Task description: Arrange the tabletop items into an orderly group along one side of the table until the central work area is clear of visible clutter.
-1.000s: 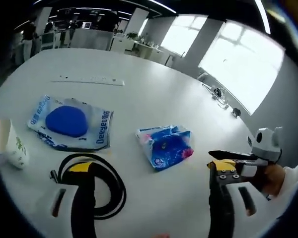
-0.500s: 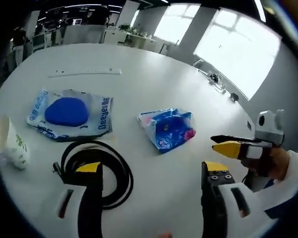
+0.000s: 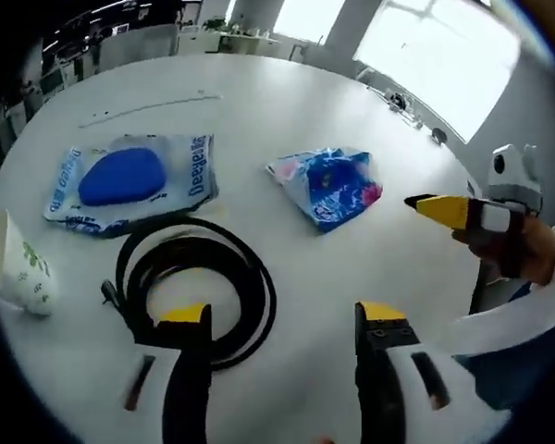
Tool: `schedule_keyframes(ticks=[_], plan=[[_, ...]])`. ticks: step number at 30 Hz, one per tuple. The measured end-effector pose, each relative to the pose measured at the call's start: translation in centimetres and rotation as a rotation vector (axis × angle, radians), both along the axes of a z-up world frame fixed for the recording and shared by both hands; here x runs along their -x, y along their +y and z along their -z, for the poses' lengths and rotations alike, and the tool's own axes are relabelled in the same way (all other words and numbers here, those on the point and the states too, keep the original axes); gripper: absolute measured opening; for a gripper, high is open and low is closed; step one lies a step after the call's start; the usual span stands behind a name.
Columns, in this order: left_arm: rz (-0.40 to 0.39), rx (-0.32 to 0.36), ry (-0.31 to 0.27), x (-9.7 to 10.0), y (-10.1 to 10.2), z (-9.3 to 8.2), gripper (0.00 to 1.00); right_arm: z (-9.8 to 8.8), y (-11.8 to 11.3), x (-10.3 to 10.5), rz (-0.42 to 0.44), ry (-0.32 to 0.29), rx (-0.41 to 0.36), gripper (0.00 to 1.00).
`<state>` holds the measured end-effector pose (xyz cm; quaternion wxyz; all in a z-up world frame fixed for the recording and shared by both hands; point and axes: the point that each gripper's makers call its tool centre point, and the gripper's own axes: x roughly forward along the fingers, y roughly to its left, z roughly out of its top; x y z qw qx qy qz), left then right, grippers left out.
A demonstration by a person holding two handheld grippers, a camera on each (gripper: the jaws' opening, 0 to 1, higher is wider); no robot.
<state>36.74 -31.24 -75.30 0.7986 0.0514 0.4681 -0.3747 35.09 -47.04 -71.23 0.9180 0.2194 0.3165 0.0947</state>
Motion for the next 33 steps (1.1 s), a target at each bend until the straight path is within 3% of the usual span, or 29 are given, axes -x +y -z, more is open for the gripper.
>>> schedule_keyframes(ticks=[7, 11, 15, 18, 22, 26, 33], plan=[[0.0, -0.009, 0.003, -0.5, 0.3, 0.3, 0.34, 0.1, 0.3, -0.6, -0.005, 0.011, -0.014, 0.53], [-0.009, -0.004, 0.025, -0.5, 0.5, 0.7, 0.11, 0.0, 0.3, -1.1, -0.01, 0.004, -0.015, 0.5], [-0.045, 0.036, 0.048, -0.9, 0.8, 0.7, 0.06, 0.3, 0.1, -1.2, -0.014, 0.01, -0.017, 0.49], [-0.03, 0.035, 0.046, -0.6, 0.8, 0.6, 0.04, 0.4, -0.2, -1.3, -0.01, 0.015, -0.022, 0.48], [-0.003, 0.032, 0.004, -0.8, 0.8, -0.2, 0.03, 0.4, -0.4, -1.4, 0.003, 0.013, -0.031, 0.46], [-0.014, 0.075, -0.013, -1.0, 0.7, -1.8, 0.0, 0.4, -0.2, -1.4, 0.013, 0.02, -0.053, 0.45], [0.041, 0.072, -0.115, -1.2, 0.0, -3.8, 0.0, -0.2, 0.9, -1.2, 0.013, 0.016, -0.124, 0.44]])
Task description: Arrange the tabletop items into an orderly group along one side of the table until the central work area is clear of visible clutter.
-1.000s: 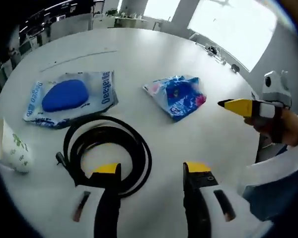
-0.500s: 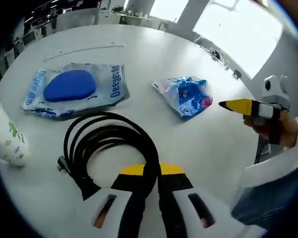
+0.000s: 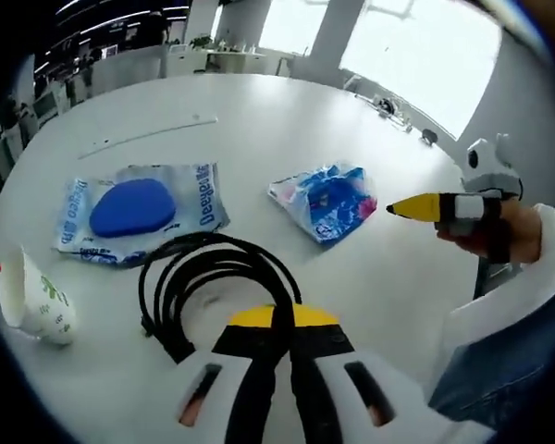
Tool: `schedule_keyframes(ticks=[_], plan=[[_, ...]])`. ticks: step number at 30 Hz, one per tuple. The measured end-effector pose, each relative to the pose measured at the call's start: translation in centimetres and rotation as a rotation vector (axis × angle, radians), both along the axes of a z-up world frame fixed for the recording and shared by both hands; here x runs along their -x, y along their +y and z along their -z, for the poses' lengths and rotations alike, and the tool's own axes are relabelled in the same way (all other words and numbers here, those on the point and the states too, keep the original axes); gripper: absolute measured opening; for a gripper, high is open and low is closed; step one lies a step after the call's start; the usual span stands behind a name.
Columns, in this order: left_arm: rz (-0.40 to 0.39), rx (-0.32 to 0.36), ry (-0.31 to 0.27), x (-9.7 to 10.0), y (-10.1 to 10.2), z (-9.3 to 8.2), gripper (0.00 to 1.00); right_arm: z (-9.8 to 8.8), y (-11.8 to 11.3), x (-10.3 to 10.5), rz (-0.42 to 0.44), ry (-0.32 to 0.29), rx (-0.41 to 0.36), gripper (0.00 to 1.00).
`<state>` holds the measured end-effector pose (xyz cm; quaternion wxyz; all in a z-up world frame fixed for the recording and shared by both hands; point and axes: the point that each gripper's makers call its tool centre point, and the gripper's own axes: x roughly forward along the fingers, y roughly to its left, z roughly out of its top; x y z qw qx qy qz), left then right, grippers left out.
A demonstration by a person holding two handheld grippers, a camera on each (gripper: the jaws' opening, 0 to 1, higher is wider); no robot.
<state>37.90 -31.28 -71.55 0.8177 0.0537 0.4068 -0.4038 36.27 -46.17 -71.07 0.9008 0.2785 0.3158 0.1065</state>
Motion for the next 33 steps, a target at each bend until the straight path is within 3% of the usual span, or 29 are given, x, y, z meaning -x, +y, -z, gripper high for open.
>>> schedule_keyframes(ticks=[4, 6, 12, 19, 24, 27, 30, 32, 33], plan=[[0.086, -0.017, -0.098, 0.0, -1.2, -1.4, 0.0, -1.1, 1.2, 0.0, 0.004, -0.018, -0.091, 0.44], [0.093, -0.014, -0.102, 0.3, -1.6, -1.7, 0.0, -1.6, 2.0, 0.1, -0.005, -0.02, -0.138, 0.45], [0.19, -0.084, -0.223, 0.2, -2.2, -2.7, 0.0, -3.6, 5.9, 0.3, -0.056, 0.0, -0.368, 0.53], [0.35, -0.173, -0.376, 1.3, -3.4, -4.3, 0.0, -5.0, 9.1, -0.1, -0.13, 0.011, -0.458, 0.61], [0.474, -0.202, -0.464, 2.6, -4.7, -4.9, 0.0, -5.6, 9.2, -0.6, -0.123, 0.006, -0.478, 0.6], [0.517, -0.206, -0.484, 3.3, -5.4, -5.0, 0.0, -5.7, 9.2, -0.8, -0.115, 0.011, -0.486, 0.57], [0.562, -0.203, -0.511, 4.0, -6.0, -5.3, 0.0, -5.4, 8.9, -0.8, -0.106, 0.018, -0.471, 0.46], [0.572, -0.2, -0.517, 4.3, -6.2, -5.4, 0.0, -4.9, 8.6, -0.6, -0.102, 0.031, -0.449, 0.36], [0.576, -0.2, -0.523, 4.4, -6.2, -5.5, 0.0, -4.8, 8.3, -0.6, -0.096, 0.031, -0.437, 0.25]])
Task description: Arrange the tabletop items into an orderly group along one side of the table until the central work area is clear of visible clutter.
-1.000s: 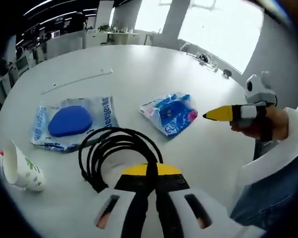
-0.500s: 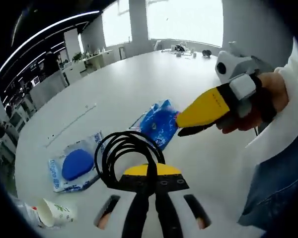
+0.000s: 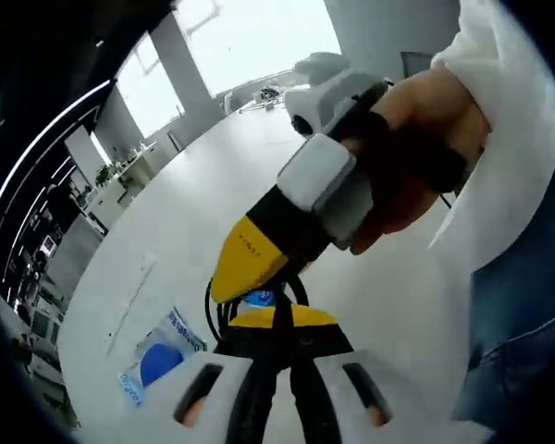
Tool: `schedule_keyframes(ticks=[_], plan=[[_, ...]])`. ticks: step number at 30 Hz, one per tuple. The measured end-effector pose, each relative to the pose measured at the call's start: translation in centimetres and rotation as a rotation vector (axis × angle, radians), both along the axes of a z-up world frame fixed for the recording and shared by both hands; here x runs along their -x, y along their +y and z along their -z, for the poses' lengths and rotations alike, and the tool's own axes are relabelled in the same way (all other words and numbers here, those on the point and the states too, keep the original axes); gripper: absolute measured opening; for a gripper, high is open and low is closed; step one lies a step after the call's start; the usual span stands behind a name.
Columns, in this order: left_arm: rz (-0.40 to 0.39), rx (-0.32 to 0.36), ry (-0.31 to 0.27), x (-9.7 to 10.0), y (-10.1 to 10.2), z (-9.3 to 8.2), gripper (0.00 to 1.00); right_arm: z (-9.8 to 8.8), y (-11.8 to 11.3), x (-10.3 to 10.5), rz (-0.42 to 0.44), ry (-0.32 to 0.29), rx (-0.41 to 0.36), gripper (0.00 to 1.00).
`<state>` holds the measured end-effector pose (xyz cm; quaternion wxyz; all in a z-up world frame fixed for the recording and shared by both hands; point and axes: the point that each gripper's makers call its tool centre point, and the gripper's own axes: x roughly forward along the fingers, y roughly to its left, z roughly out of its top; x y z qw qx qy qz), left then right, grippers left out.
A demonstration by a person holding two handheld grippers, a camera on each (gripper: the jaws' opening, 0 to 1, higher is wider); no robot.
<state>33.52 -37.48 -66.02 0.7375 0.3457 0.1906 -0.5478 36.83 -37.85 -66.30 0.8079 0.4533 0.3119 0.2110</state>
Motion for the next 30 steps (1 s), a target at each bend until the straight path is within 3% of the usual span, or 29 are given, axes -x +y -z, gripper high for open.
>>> schedule_keyframes(ticks=[1, 3, 5, 9, 13, 14, 18, 21, 25, 26, 28, 30], plan=[[0.008, 0.002, -0.015, 0.0, 0.0, -0.3, 0.0, 0.2, -0.4, 0.1, 0.006, 0.0, 0.007, 0.19], [0.018, -0.001, -0.017, 0.3, 0.0, -0.3, 0.0, -0.6, -0.5, 0.1, 0.039, 0.043, -0.124, 0.11], [0.024, 0.008, -0.004, 0.6, -0.1, -0.3, 0.0, -0.5, -0.4, 0.5, 0.032, 0.082, -0.178, 0.07], [0.008, 0.052, 0.028, 1.1, -0.3, -0.6, 0.0, -1.4, -0.4, 0.7, 0.004, 0.016, -0.157, 0.02], [-0.1, 0.187, 0.167, 1.0, -0.1, -1.3, 0.01, -2.5, -0.3, 1.0, -0.008, -0.034, -0.15, 0.01], [-0.116, 0.203, 0.172, 0.8, 0.0, -1.4, 0.03, -2.8, -0.1, 1.1, -0.016, -0.053, -0.144, 0.01], [-0.159, 0.243, 0.186, 0.5, 0.5, -1.6, 0.19, -3.2, 0.0, 2.0, -0.049, -0.077, -0.103, 0.01], [-0.23, 0.328, 0.283, 0.4, 0.9, -2.1, 0.29, -3.8, -0.4, 2.5, -0.042, -0.102, -0.108, 0.01], [-0.398, 0.478, 0.388, -1.1, 2.9, -2.7, 0.49, -4.9, -1.2, 2.6, -0.021, -0.133, -0.144, 0.01], [-0.436, 0.526, 0.443, -1.2, 3.3, -2.7, 0.53, -5.7, -1.1, 2.8, -0.035, -0.15, -0.168, 0.01], [-0.472, 0.56, 0.541, -0.6, 3.6, -2.2, 0.57, -6.4, -1.0, 3.0, -0.054, -0.186, -0.155, 0.01], [-0.472, 0.598, 0.574, -0.3, 3.7, -2.0, 0.58, -6.9, -0.8, 3.3, -0.084, -0.211, -0.121, 0.01]])
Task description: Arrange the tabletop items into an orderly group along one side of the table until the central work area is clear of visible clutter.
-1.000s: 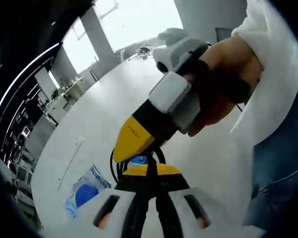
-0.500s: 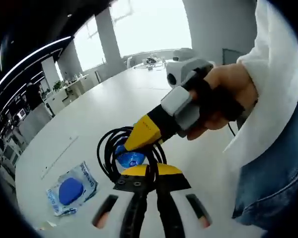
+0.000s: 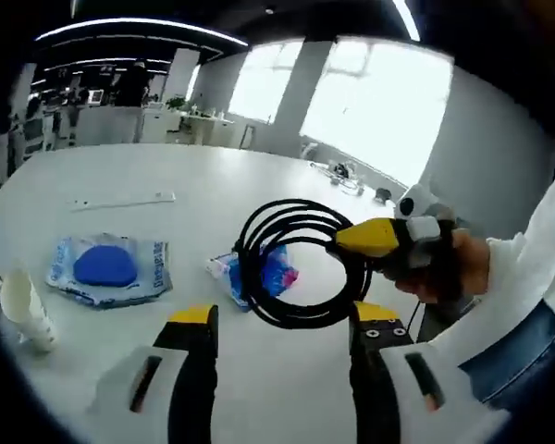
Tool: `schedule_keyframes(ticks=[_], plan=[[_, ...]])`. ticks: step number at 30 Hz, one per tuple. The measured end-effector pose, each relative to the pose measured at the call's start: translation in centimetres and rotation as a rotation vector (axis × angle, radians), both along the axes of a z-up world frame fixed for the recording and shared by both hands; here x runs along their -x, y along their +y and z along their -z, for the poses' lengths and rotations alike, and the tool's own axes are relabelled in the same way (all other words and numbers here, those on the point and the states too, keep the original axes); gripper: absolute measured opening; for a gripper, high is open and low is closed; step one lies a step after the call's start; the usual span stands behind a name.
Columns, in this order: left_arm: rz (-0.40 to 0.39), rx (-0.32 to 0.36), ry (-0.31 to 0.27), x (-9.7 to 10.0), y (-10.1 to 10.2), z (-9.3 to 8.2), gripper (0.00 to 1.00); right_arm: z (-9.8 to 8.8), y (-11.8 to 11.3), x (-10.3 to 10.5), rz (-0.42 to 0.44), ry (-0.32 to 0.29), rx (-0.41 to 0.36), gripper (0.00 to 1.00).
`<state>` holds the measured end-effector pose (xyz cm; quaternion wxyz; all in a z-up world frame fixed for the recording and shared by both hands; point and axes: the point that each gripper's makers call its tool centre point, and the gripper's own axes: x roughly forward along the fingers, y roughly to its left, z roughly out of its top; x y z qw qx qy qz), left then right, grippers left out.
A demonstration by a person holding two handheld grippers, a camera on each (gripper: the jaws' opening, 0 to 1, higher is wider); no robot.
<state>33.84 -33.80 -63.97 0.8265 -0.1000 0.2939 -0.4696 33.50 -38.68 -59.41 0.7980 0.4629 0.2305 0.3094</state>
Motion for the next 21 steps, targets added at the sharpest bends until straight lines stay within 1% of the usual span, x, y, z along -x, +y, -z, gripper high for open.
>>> schedule_keyframes(ticks=[1, 2, 3, 4, 5, 6, 7, 8, 10, 12, 13, 14, 15, 16, 17, 18, 19, 20, 21], plan=[[0.001, -0.005, -0.005, -0.1, 0.2, 0.1, 0.59, -0.1, -0.1, 0.0, -0.001, -0.005, 0.007, 0.01], [-0.006, 0.013, -0.004, -0.1, 0.4, -0.2, 0.59, -0.2, -0.2, 0.0, 0.001, -0.006, 0.004, 0.01], [-0.027, 0.036, 0.002, -0.4, 0.7, -0.5, 0.56, -0.3, -0.4, 0.1, 0.007, -0.009, -0.003, 0.01], [-0.059, 0.07, 0.019, -0.8, 1.3, -0.9, 0.5, -0.6, -0.7, 0.1, 0.018, -0.009, -0.028, 0.01], [-0.074, 0.09, 0.03, -1.1, 1.7, -1.1, 0.45, -0.7, -0.9, 0.4, 0.02, -0.011, -0.031, 0.01], [-0.074, 0.11, 0.036, -1.2, 1.8, -1.3, 0.44, -0.9, -0.9, 0.5, 0.023, -0.015, -0.029, 0.01], [-0.079, 0.11, 0.033, -1.4, 1.9, -1.2, 0.45, -1.3, -0.8, 0.8, 0.012, -0.028, -0.036, 0.01], [-0.075, 0.115, 0.04, -1.4, 1.7, -1.1, 0.48, -1.6, -0.6, 1.0, 0.003, -0.034, -0.043, 0.01], [-0.038, 0.142, 0.094, -0.7, 0.6, -0.8, 0.54, -1.9, -0.1, 1.5, -0.024, -0.053, -0.039, 0.01], [-0.026, 0.192, 0.144, -0.4, -0.6, -0.8, 0.58, -2.3, 0.5, 1.9, -0.05, -0.068, -0.04, 0.01], [-0.012, 0.22, 0.185, -0.1, -1.1, -0.5, 0.59, -2.5, 0.8, 2.1, -0.059, -0.076, -0.042, 0.01], [-0.006, 0.229, 0.22, 0.1, -1.4, -0.3, 0.59, -2.7, 1.0, 2.2, -0.067, -0.083, -0.043, 0.01], [0.013, 0.223, 0.25, 0.6, -1.6, 0.1, 0.58, -3.0, 1.2, 2.4, -0.073, -0.091, -0.044, 0.01], [0.018, 0.235, 0.256, 0.5, -1.7, 0.2, 0.56, -3.4, 1.6, 2.7, -0.088, -0.103, -0.051, 0.01], [0.032, 0.275, 0.27, 0.6, -2.0, -0.3, 0.5, -3.5, 1.9, 2.9, -0.098, -0.109, -0.042, 0.01], [0.044, 0.294, 0.29, 0.8, -1.9, -0.5, 0.41, -3.5, 2.1, 3.1, -0.104, -0.108, -0.045, 0.01], [0.048, 0.302, 0.28, 0.7, -1.9, -0.7, 0.34, -3.5, 2.2, 3.2, -0.108, -0.108, -0.048, 0.01], [0.022, 0.274, 0.262, 0.3, -1.5, -0.5, 0.25, -3.5, 2.2, 3.4, -0.104, -0.11, -0.053, 0.01], [0.01, 0.249, 0.269, 0.3, -1.2, -0.1, 0.17, -3.3, 2.2, 3.5, -0.102, -0.109, -0.049, 0.01]])
